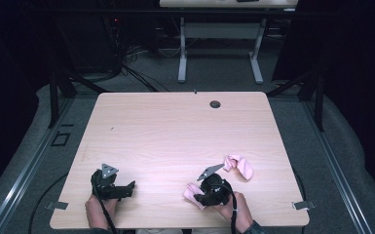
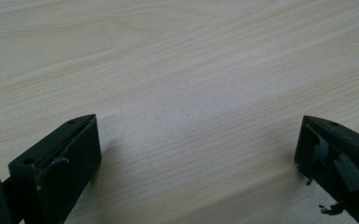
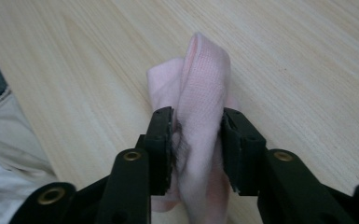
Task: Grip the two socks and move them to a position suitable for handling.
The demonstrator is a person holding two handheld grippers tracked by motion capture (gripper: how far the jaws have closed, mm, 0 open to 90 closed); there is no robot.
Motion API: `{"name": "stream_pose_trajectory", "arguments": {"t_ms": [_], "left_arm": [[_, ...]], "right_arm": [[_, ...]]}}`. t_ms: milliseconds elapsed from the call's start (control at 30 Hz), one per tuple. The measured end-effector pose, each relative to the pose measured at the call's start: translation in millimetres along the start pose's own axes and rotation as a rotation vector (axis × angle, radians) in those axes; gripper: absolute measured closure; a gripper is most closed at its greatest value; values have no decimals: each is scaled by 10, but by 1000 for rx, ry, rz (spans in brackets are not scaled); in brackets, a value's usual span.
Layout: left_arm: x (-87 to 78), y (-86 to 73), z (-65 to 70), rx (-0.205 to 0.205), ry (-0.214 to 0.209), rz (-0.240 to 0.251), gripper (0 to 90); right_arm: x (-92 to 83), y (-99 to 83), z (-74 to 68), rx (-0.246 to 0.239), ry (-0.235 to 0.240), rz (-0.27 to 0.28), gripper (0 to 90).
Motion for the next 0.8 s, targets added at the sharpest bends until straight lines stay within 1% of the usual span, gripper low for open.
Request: {"name": "stream_pose_trajectory", "arguments": {"t_ms": [33, 67, 100, 133, 167, 267, 333, 367, 400, 433, 467, 500, 533, 600, 633, 700, 800], "left_arm": [[0, 0, 0, -1, 1, 0, 2], [1, 1, 0, 0, 1, 1, 2], [1, 1, 0, 0, 0, 1, 2], [0, 0, 0, 0, 0, 0, 2], [1, 1, 0, -1, 1, 1, 2], [2, 2, 0, -1, 1, 3, 2], [1, 2, 1, 0, 0, 2, 2], [1, 1, 0, 0, 1, 2, 2], [1, 2, 0, 0, 0, 2, 2], [2, 2, 0, -1, 1, 3, 2], [2, 3, 1, -1, 1, 4, 2], [1, 2, 0, 0, 1, 2, 2], [1, 1, 0, 0, 1, 2, 2], [1, 1, 0, 0, 1, 2, 2], [0, 0, 1, -1, 1, 1, 2], [2, 2, 1, -1, 1, 3, 2], [1, 2, 0, 0, 0, 2, 2]], "right_arm": [[14, -7, 8, 2, -1, 0, 583], [19, -16, 11, 0, 3, -6, 497], [14, -18, 9, 1, 5, -4, 439], [-12, -7, 13, -9, 4, 7, 345], [-36, 5, 16, -10, 2, 20, 284], [-184, 42, 61, -2, 4, 61, 169], [-309, 68, 134, 7, -5, 95, 120], [-378, 75, 192, 11, -14, 108, 81], [-447, 76, 245, 28, -26, 117, 51], [-513, 86, 298, 37, -30, 135, 26], [-581, 88, 367, 49, -46, 145, 6], [-641, 99, 429, 63, -53, 165, 0], [-710, 91, 505, 71, -71, 167, 0], [-819, 91, 662, 94, -102, 189, 0], [-862, 89, 733, 114, -112, 203, 0], [-942, 61, 911, 140, -153, 204, 0], [-990, 22, 1126, 193, -170, 218, 0]]}}
Point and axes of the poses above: each handheld gripper's, and its own axes: x roughly forward along the jaws, y roughly out of its top, z roughly to its right, the point moved 10 cm from there along x, roughly forward along the jaws, and after that the axes turned 13 degrees about y, right-handed, at the moved point
